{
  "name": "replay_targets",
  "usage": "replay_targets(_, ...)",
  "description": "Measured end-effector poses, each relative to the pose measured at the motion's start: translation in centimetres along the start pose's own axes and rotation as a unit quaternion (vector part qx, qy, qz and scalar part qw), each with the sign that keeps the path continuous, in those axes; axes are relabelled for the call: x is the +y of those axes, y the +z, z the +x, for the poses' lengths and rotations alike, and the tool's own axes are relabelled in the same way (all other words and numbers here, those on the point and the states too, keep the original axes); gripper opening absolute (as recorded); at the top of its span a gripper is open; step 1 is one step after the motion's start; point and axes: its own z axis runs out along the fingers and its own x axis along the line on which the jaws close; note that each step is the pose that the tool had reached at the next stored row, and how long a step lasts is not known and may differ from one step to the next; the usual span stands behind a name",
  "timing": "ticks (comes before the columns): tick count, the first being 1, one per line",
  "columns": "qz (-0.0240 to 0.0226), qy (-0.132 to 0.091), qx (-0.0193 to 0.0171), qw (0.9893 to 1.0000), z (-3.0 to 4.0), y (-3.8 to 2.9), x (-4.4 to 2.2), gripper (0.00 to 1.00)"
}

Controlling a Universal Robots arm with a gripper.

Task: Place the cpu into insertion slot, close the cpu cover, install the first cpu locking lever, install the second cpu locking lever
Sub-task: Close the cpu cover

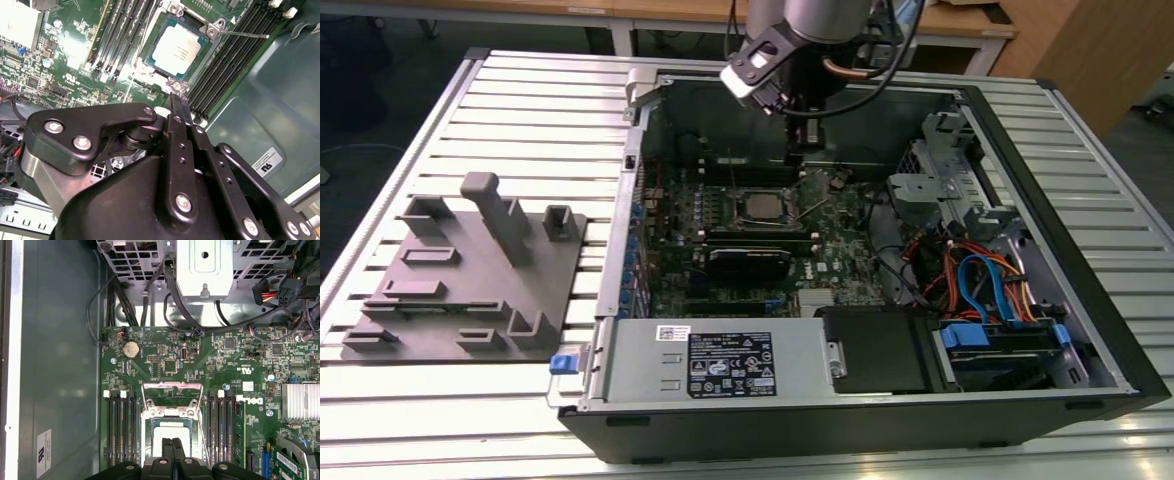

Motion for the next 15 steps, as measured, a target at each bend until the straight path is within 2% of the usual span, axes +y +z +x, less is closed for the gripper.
replay_targets(15,0.0,0.0,0.0,1.0,0.02,0.01,0.95,0.11)
